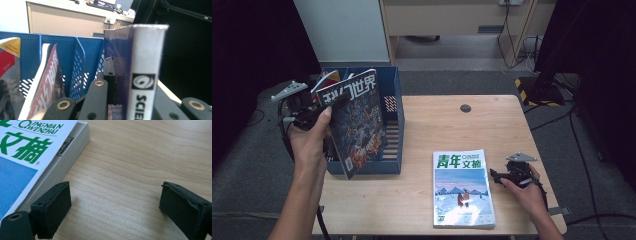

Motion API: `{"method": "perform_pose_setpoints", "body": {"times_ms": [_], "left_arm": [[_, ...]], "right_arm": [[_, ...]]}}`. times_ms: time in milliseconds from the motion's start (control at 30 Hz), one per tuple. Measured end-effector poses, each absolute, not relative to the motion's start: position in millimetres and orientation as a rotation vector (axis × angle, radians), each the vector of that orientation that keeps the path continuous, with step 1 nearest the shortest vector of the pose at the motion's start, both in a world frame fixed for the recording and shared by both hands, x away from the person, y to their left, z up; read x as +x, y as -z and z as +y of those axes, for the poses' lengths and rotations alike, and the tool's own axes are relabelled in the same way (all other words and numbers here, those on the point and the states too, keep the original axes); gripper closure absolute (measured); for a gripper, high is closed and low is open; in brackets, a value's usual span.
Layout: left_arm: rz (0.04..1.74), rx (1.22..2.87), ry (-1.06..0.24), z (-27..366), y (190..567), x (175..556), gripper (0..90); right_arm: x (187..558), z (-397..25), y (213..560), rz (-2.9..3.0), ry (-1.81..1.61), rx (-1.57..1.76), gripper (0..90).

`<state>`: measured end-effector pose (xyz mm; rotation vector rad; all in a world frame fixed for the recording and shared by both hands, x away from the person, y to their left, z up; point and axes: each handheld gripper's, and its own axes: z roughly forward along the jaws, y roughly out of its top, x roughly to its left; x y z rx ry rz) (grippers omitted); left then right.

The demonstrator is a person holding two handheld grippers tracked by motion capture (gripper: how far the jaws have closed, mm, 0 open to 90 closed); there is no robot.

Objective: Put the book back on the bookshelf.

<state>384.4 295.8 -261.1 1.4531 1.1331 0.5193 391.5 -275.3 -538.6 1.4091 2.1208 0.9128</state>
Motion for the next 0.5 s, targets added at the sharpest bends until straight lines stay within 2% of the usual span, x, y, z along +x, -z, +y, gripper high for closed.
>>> {"method": "perform_pose_setpoints", "body": {"times_ms": [500], "left_arm": [[1.134, 1.403, -0.588, 303.0, 262.0, 382.2, 82.2]], "right_arm": [[391.2, -275.3, 538.5, 2.12, -0.913, 1.411, 10.3]]}}
